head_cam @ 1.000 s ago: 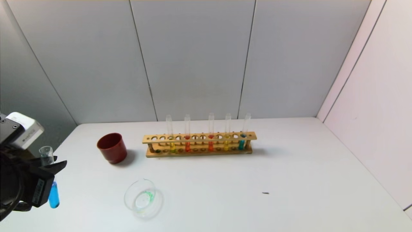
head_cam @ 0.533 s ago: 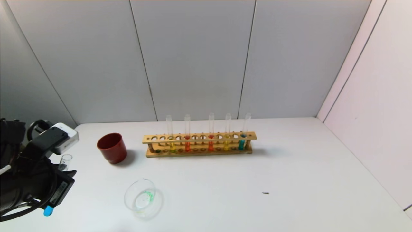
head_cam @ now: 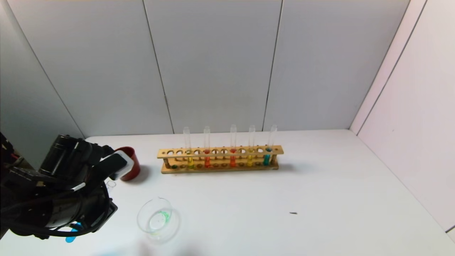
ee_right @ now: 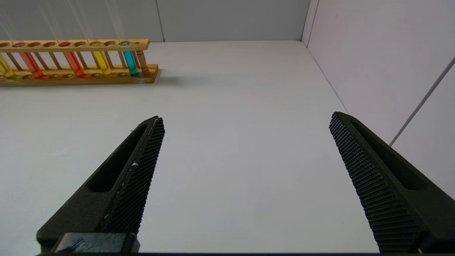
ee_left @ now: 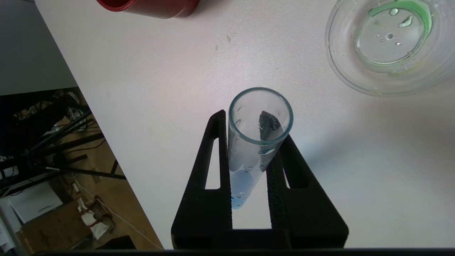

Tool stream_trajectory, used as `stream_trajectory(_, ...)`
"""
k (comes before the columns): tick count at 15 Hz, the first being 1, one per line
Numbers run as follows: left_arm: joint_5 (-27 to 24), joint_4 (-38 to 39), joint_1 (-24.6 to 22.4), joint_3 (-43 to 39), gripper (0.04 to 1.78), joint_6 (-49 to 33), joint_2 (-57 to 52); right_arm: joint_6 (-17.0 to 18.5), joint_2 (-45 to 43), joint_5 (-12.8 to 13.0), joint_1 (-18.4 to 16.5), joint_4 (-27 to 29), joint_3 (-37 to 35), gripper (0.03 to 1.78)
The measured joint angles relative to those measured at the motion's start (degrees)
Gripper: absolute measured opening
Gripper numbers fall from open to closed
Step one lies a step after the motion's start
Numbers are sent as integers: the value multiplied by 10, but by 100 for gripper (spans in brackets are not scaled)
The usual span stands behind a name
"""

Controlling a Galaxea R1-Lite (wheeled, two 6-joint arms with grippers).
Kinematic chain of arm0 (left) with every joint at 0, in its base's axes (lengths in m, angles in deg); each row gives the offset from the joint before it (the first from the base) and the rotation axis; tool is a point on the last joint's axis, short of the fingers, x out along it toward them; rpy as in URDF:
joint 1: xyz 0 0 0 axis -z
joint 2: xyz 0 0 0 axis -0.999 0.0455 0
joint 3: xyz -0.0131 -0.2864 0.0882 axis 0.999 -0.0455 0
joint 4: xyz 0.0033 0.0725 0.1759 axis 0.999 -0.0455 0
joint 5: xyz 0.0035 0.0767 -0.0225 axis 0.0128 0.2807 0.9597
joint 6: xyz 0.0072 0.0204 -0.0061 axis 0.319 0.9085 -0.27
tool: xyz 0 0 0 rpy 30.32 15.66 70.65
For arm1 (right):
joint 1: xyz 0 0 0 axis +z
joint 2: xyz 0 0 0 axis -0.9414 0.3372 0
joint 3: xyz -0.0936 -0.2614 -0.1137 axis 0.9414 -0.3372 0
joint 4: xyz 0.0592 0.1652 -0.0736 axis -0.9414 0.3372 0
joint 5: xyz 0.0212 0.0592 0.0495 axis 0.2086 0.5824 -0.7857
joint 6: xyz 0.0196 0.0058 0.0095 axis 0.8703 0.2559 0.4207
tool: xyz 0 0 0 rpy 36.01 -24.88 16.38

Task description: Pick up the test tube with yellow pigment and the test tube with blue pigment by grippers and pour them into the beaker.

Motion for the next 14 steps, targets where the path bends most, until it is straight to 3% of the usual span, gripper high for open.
stream_trajectory(10, 48, -35, 65, 47, 33, 6, 123, 0, 0, 0, 0, 0, 0, 170)
stream_trajectory(14, 70, -103, 101, 79, 33, 5, 151, 0, 0, 0, 0, 0, 0, 170)
